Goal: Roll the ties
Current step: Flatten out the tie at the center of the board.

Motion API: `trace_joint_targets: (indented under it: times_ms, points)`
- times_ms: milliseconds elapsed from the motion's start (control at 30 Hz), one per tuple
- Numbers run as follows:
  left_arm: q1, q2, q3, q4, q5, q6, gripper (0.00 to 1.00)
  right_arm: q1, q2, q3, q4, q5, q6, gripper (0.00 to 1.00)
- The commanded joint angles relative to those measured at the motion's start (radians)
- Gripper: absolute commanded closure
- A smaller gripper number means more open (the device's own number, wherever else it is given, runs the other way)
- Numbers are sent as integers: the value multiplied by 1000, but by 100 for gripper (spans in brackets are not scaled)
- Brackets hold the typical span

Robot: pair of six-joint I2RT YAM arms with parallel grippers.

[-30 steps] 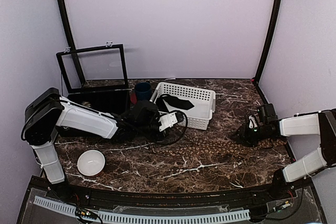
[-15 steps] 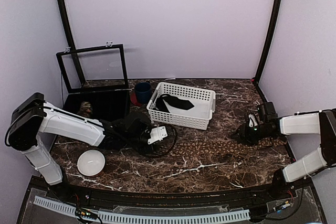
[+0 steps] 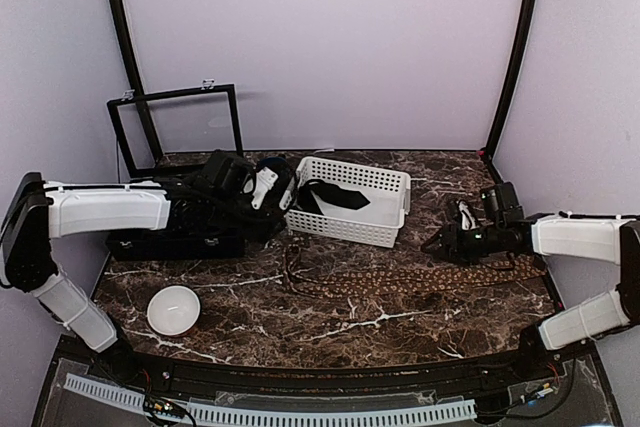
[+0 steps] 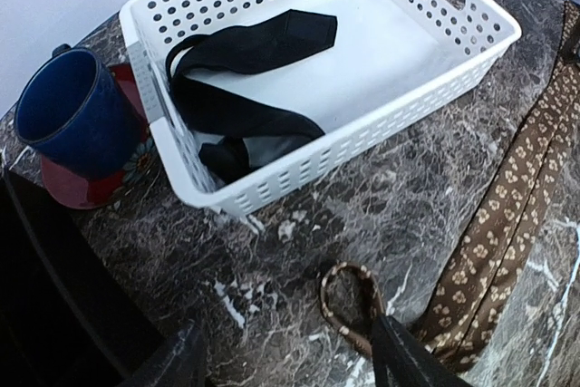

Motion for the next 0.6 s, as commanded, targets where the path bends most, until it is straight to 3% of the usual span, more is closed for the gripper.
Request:
trace_joint_targets:
  times_ms: [0, 400, 567]
  points:
    - [-1, 128, 128, -151, 69, -120, 39, 71, 29, 55, 52, 8, 12, 50]
    - [-4, 301, 154, -109, 86, -177, 53, 233, 147, 125, 104, 73, 33, 54]
    - [-3, 318, 144, -123, 78, -159, 80, 241, 162, 131, 112, 76, 39, 56]
